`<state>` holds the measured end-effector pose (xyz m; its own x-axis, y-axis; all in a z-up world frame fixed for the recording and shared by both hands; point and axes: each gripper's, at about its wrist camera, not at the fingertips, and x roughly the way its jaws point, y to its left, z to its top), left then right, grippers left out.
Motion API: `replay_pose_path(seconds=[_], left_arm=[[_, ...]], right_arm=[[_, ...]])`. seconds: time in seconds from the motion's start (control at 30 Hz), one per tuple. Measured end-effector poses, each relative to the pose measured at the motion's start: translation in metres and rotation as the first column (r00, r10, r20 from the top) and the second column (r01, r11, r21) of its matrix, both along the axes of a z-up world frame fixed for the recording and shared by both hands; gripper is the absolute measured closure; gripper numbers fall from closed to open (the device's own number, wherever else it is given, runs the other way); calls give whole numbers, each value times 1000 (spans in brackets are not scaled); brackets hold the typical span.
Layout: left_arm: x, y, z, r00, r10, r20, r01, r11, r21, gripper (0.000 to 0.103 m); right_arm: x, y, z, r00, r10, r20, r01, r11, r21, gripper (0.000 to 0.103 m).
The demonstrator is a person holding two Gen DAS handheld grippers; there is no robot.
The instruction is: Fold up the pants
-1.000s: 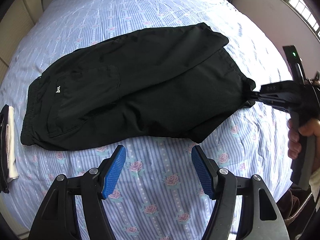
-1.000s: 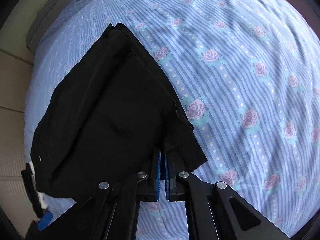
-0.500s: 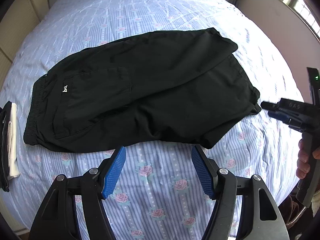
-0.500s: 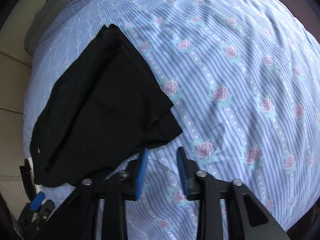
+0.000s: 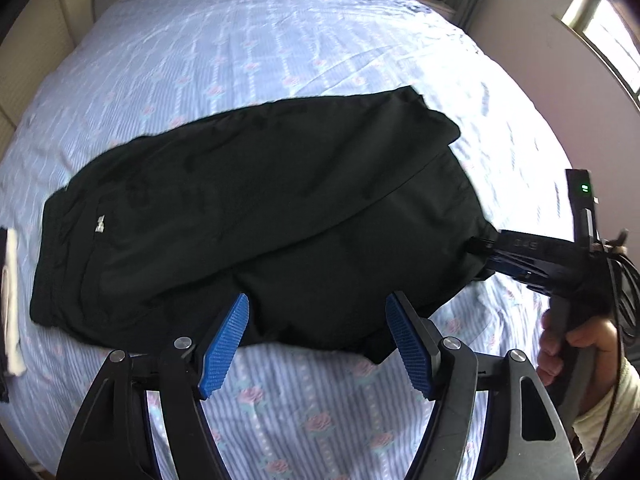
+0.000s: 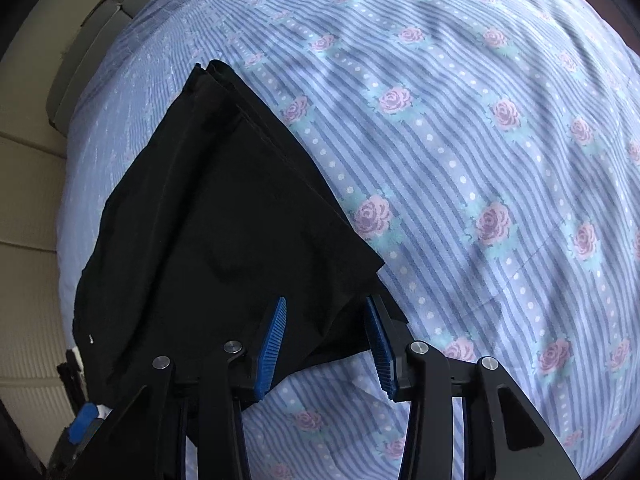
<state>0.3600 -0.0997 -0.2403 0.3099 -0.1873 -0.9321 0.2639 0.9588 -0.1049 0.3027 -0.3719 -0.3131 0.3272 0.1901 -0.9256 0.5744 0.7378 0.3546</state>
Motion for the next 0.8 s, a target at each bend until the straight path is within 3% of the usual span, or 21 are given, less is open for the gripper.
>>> replay_pose_path(seconds=[0.07, 0.17, 0.23, 0.4, 0.5, 0.6, 0.67, 0.8], left_arm=[[1, -5, 2, 1000, -15, 7, 15, 1000, -2, 32], [0, -5, 2, 1000, -21, 2, 21, 1000, -3, 32], [-1, -3, 1, 1000, -23, -3, 23, 1000, -2, 32], [-3, 6, -5, 1000, -9, -18, 9, 1000, 7, 32], [-2, 11, -9, 1000, -1, -20, 1, 1000, 28, 32], [0, 20, -7, 1000, -7, -4, 7, 999, 45, 32], [3, 28, -4, 999, -29, 16, 28, 998, 64, 30], [31, 47, 13, 984, -146, 106, 132, 983, 126, 27]], right_arm=[[8, -3, -5, 1000, -8, 1, 8, 1000, 0, 64], [15, -3, -9, 999, 23, -29, -24, 999, -34, 92], [10, -5, -4, 999, 43, -13, -43, 998, -36, 97], [-20, -2, 22, 999, 36, 21, -34, 996, -76, 99], [-24, -2, 9, 999, 51, -18, -52, 996, -78, 99], [-21, 0, 3, 997, 70, -40, -73, 994, -80, 95], [-17, 3, 15, 995, 76, -62, -83, 987, -134, 71], [-9, 15, 57, 997, 72, -27, -77, 956, -284, 54]])
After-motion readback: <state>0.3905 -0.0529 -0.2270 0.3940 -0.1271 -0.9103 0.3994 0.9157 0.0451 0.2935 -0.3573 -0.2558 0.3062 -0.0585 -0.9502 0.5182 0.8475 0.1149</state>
